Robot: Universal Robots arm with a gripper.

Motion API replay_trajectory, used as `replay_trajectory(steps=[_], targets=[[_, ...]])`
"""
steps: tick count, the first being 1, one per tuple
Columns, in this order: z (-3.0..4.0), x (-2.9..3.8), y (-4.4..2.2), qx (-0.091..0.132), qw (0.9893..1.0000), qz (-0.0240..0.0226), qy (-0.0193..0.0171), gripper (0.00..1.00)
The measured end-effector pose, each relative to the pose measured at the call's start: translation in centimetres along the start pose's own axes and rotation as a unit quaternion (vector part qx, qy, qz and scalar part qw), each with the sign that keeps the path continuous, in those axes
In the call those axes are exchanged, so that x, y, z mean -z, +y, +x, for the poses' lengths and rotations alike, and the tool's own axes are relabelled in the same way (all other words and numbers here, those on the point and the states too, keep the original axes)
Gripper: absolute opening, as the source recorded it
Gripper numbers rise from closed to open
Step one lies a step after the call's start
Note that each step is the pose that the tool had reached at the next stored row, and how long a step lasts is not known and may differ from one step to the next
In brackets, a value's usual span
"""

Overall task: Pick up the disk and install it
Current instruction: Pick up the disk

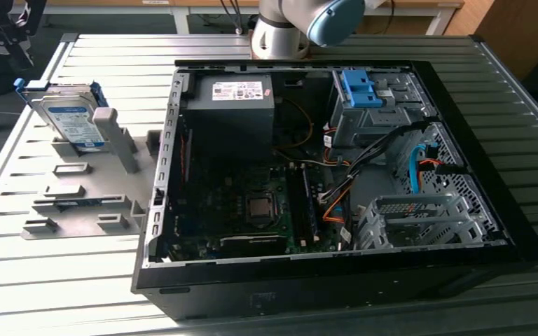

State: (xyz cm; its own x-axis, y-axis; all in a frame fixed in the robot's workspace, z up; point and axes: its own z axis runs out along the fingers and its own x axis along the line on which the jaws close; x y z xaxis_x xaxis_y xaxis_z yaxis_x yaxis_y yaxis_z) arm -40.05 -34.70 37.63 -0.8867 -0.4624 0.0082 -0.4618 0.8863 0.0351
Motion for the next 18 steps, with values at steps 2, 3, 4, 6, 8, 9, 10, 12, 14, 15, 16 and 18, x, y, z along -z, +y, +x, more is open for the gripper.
replay_trajectory(steps=[2,3,4,6,8,9,10,12,14,15,16,18], targets=[[0.00,0.00,0.00,0.003,1.0000,0.0001,0.0001,0.11],[0.00,0.00,0.00,0.004,1.0000,0.0001,0.0002,0.11],[0.00,0.00,0.00,0.006,1.0000,0.0001,0.0002,0.11],[0.00,0.00,0.00,0.008,1.0000,0.0001,0.0003,0.11],[0.00,0.00,0.01,0.010,0.9999,0.0003,0.0005,0.11],[0.00,0.00,0.00,0.011,0.9999,0.0006,0.0006,0.11],[0.00,0.00,0.01,0.012,0.9999,0.0009,0.0008,0.11],[0.00,0.00,0.01,0.013,0.9999,0.0012,0.0010,0.11],[0.00,0.00,0.01,0.013,0.9999,0.0012,0.0011,0.11],[0.00,0.00,0.01,0.014,0.9999,0.0012,0.0011,0.11],[0.00,0.00,0.01,0.014,0.9999,0.0012,0.0011,0.11],[0.00,0.00,0.01,0.014,0.9999,0.0012,0.0011,0.11]])
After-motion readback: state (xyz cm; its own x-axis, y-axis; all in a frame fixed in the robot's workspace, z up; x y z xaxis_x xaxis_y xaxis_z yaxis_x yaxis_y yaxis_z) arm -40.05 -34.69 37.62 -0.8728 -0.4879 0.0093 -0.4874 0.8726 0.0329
